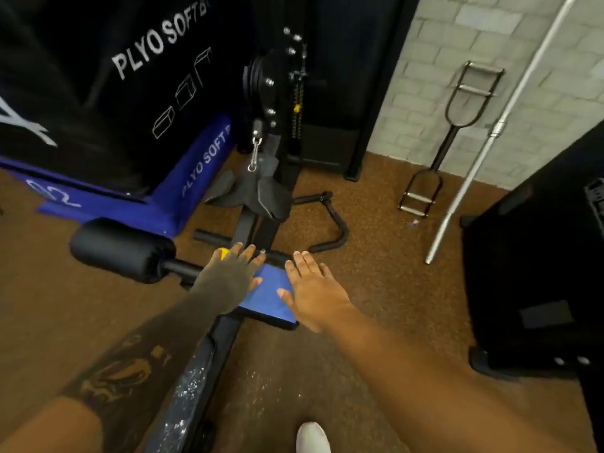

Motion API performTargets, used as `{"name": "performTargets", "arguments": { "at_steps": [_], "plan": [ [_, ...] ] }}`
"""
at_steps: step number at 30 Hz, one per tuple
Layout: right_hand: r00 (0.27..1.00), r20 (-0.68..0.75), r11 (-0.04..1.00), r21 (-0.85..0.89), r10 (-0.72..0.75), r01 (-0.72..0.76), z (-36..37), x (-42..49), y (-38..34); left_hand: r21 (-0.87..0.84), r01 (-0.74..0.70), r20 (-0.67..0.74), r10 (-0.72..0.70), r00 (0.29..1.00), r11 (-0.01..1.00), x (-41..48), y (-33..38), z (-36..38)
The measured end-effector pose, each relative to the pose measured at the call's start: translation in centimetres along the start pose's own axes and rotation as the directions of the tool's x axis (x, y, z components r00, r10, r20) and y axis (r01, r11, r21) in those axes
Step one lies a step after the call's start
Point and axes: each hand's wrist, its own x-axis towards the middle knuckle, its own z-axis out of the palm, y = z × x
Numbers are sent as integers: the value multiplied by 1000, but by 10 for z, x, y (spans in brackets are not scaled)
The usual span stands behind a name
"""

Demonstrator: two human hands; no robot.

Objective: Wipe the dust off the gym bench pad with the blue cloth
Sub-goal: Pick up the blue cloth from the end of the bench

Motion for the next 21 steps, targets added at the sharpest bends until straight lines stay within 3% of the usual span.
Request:
{"name": "performTargets", "arguments": {
  "at_steps": [6, 10, 14, 21],
  "plan": [
    [996, 91, 1000, 15, -3, 1, 19, 21, 10, -87, -3, 67, 9, 998, 996, 8, -2, 10],
    [998, 50, 999, -6, -41, 41, 16, 23, 10, -106, 2, 106, 9, 994, 994, 9, -6, 1],
    [991, -30, 991, -32, -127, 126, 6, 24, 7, -114, 37, 52, -31, 998, 993, 3, -5, -10],
    [998, -3, 985, 162, -60, 60, -12, 38, -10, -236, 152, 17, -152, 988, 960, -32, -22, -5]
  ]
}}
